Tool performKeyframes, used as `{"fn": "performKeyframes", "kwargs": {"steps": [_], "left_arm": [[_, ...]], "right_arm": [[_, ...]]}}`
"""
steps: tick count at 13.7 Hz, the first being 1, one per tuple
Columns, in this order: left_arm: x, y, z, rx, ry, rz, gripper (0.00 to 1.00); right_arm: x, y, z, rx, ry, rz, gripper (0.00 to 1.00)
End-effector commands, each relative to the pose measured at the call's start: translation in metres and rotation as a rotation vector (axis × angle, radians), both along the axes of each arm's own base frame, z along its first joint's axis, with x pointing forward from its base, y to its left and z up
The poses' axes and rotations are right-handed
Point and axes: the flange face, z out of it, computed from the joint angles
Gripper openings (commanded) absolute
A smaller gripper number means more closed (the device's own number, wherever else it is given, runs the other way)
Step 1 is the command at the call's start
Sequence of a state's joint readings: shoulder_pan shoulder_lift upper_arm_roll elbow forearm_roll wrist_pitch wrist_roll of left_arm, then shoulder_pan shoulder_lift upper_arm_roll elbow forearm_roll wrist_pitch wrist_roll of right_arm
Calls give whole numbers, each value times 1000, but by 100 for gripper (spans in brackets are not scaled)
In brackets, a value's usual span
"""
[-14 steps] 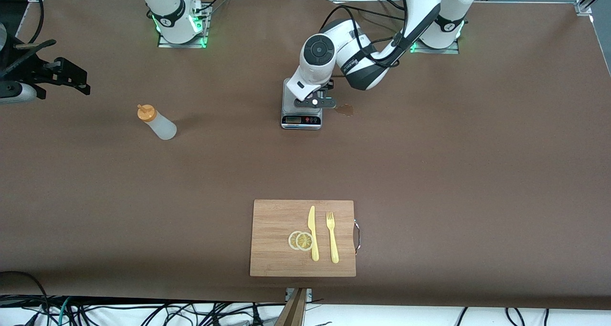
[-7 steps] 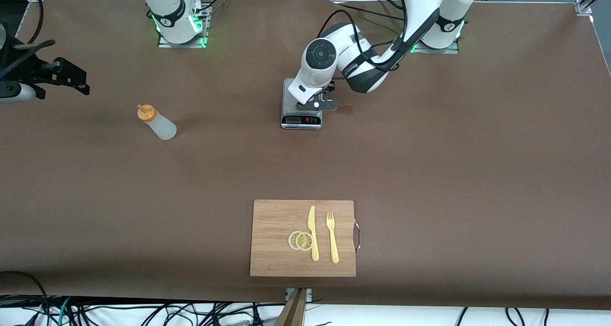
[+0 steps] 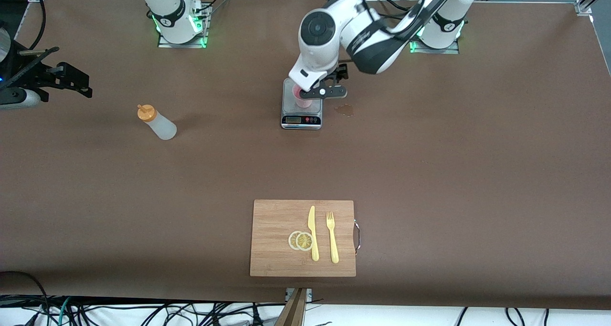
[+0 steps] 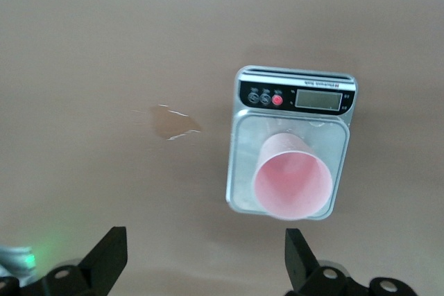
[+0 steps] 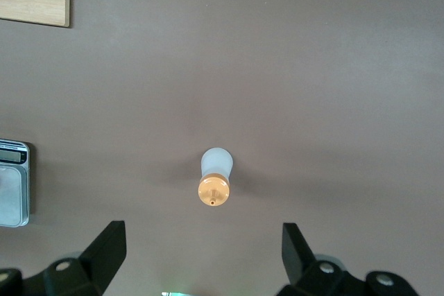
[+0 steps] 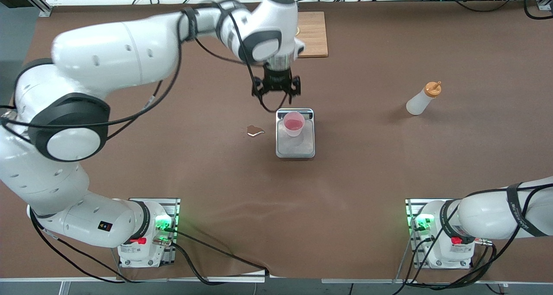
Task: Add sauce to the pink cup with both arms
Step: 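Carry the pink cup with the left gripper onto the scale, then open the left gripper and withdraw it from the cup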
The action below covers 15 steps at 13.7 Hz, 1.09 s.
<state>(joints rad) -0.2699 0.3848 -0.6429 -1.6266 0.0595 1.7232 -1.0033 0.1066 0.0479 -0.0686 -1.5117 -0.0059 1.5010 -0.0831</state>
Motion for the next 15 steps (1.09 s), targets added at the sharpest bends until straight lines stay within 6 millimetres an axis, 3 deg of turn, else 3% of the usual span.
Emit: {"fn": "performKeyframes", "kwargs": {"steps": [1,3,5,6,9,13,15], "left_arm": [[51,52,71,-8,0,-12,100],[88,113,114,-24,-1,-21,100],[124,183,139,-73,-32,-51,100],[131,211,147,-87,-35,-102,100],[135,268,163,-61,-59,-194,100],[135,378,180,-111,-114,-228,100],[126,391,173,-109,-149,-226,100]], "right_arm": [[-5,-3,10,15,-6,-6,99],[-9,-3,13,16,2,72,99],[-15,-4,10,34,54,184,99],[-18,-2,9,46,77,243,99],[-30,2,18,64,90,422,99],[-34,-17,14,123,127,759,99],[-31,-34,6,185,114,852,99]]}}
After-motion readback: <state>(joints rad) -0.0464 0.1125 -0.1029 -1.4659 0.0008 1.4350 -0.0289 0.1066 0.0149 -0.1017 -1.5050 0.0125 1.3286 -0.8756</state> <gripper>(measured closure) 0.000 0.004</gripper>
